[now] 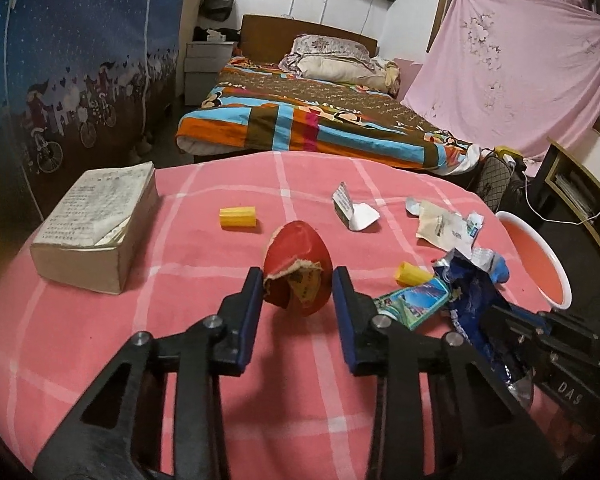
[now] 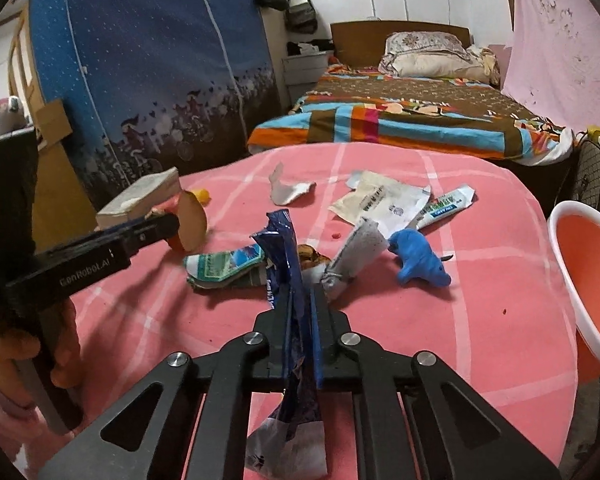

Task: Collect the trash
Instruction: 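Grasp the red fruit peel with the left gripper while the right grasps the blue wrapper, then carry the red peel and blue wrapper in both grippers over the orange bucket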

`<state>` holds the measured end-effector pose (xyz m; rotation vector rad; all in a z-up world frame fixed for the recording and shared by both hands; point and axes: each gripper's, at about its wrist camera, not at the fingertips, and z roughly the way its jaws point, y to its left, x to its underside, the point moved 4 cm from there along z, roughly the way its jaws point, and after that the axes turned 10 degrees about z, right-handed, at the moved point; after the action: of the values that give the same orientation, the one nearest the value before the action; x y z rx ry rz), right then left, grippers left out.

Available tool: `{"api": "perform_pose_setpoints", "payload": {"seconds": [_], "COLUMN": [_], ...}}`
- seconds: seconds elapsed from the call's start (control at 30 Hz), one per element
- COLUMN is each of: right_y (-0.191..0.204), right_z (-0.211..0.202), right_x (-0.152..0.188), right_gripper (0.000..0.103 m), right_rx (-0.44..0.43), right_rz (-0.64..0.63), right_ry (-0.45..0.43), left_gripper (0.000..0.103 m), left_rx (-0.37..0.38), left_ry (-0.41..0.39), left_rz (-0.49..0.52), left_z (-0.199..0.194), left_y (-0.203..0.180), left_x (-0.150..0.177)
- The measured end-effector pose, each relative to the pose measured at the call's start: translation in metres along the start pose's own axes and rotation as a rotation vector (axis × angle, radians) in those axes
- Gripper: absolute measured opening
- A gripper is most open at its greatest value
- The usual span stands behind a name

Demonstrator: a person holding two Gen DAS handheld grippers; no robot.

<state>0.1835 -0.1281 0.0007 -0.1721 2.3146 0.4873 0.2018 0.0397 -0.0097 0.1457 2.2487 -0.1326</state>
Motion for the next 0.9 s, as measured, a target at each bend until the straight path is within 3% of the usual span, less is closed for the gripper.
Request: {"api": "perform_pose_setpoints", "payload": {"seconds": [0.2,0.37,0.63,0.73,0.8,0.9], "right_y": [0.005,0.0,0.007,0.007,0.006,0.007], "right_z": [-0.004,0.0,0.0,0.0,-0.001,-0.003], "right_x": [-0.001,-0.001,0.009,0.014,0.017,0.023], "right_gripper": [0.004,0.004,0.009,0.015,0.029,0.035], "right_rx": [-0.028,-0.065,-0.012,-0.002,0.001,0.018], "right_rz": [-0.024,0.001,-0.053,-0.069,-0.076,-0.098], "right_ry": [-0.034,-0.001,0.04,0.059,0.07,0.08], "left_gripper": [0.012,0.011,0.011,0.011,0.011,0.011], "left_rx": [-0.019,-0.039,-0.02,-0.013,-0.011,-0.005], "left_ry": [-0.068,-0.094,-0.081,-0.08,-0.079,-0.073], "left_rz": [0.029,0.038,0.049,0.048,0.043,0.029], "left_z": [-0.023,-0.038,-0.049,-0.05,-0.051,-0.049], "left_y": [-0.014,-0.024,-0.032,-0.031,-0.031,-0.029], "left_x": [0.007,0.016,0.029,0.032,0.034,0.036]}}
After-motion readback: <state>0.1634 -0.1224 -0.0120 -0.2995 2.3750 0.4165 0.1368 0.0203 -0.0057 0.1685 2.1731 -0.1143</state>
